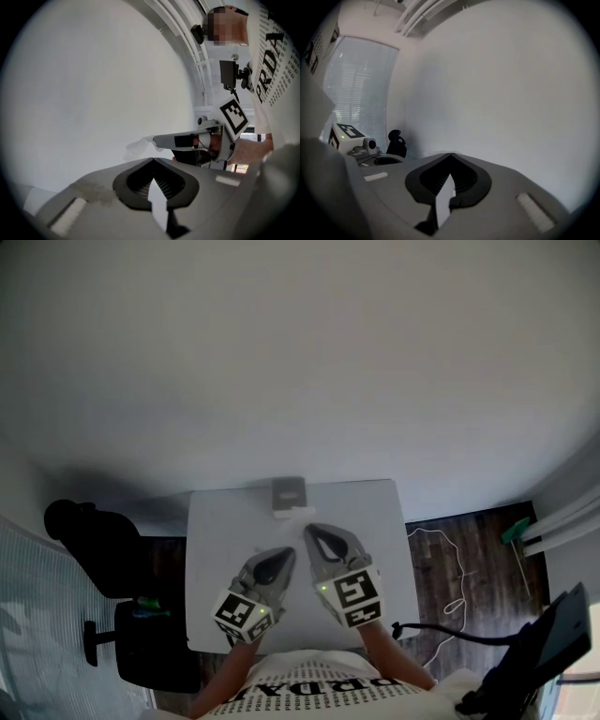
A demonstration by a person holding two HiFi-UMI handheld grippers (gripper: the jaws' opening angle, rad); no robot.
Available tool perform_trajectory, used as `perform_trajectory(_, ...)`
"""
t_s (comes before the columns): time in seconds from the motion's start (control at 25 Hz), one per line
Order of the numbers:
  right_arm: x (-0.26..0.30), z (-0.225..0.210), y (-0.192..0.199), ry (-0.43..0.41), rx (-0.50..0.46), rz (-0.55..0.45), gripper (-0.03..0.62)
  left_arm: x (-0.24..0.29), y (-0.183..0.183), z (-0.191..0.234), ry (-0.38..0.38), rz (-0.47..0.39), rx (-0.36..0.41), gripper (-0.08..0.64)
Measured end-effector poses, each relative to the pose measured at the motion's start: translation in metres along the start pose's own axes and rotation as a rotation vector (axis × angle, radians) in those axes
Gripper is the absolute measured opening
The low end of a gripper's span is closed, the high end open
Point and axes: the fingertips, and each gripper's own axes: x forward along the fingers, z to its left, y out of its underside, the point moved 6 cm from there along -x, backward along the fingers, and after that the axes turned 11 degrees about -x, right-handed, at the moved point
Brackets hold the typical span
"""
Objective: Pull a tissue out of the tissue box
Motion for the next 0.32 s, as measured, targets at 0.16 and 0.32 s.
perform_trajectory(0.16, 0.0002, 0.0004, -0.0008, -0.006, -0.003, -0.002, 0.008, -0.0002, -0.0002, 0.0007, -0.001, -0.004, 0.002, -0.008)
perform_trajectory(0.32, 0.0031, 0.0003, -0.0005, -0.009, -0.01, -0.005, 0.008, -0.0001, -0.0003, 0.0044, -0.007, -0.009, 0.0, -0.008)
